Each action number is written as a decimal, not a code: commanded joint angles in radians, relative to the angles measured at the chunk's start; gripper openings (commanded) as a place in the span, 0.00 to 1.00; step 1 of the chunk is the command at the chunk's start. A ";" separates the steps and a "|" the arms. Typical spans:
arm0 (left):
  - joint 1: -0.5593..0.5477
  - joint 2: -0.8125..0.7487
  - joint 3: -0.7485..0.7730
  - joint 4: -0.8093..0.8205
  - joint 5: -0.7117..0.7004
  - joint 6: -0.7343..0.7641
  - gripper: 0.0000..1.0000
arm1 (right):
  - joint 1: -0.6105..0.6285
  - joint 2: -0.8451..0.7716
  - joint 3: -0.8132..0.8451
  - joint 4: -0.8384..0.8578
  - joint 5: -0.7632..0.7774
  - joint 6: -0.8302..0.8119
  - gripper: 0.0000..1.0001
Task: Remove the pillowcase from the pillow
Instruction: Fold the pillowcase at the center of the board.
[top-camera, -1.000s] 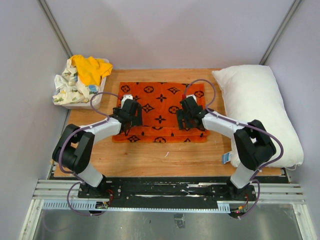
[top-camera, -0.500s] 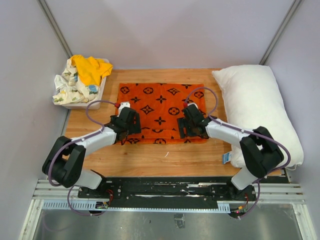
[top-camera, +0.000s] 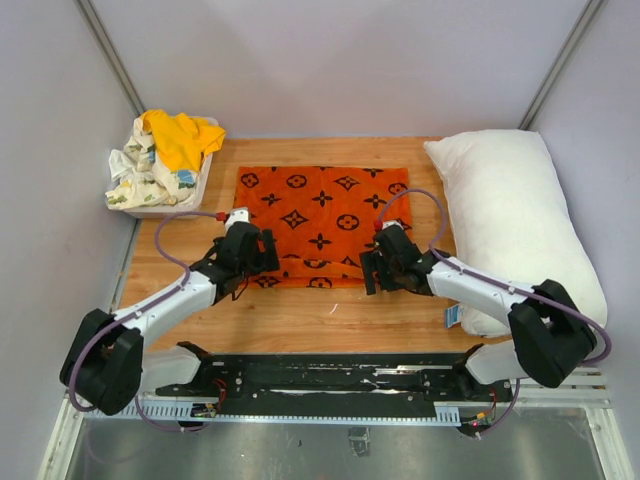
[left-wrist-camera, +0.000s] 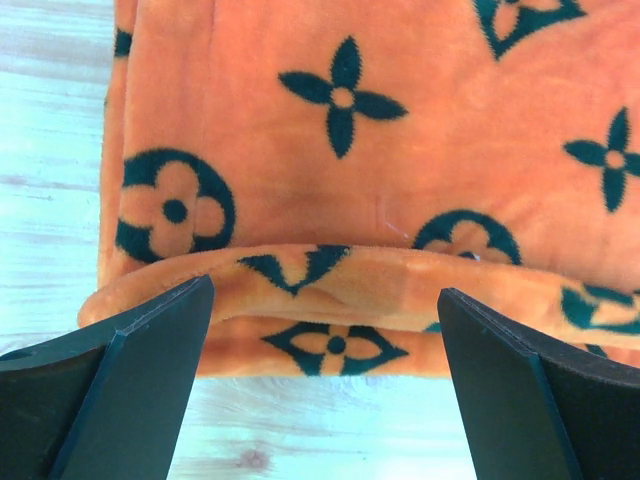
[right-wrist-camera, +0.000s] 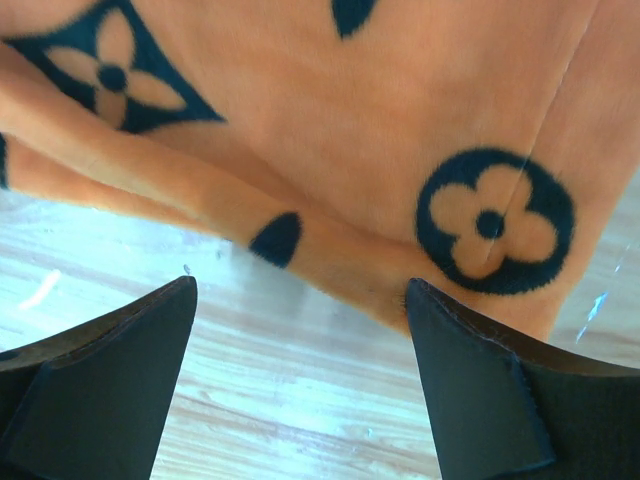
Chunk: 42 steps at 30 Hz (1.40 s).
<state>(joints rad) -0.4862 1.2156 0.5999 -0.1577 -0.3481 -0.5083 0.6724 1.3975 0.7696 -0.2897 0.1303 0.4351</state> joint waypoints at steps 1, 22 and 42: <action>-0.002 -0.082 -0.044 -0.007 0.057 -0.049 0.99 | 0.023 -0.058 -0.057 -0.027 -0.029 0.027 0.87; -0.005 -0.349 -0.011 -0.237 0.067 -0.141 0.99 | 0.071 -0.089 0.064 0.157 0.026 0.025 0.81; -0.005 0.062 0.134 0.056 -0.125 0.030 0.99 | 0.333 0.320 0.278 0.100 0.005 0.069 0.60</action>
<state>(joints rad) -0.4870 1.2263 0.7017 -0.1917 -0.4370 -0.5224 0.9329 1.7500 1.1259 -0.1547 0.1745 0.4706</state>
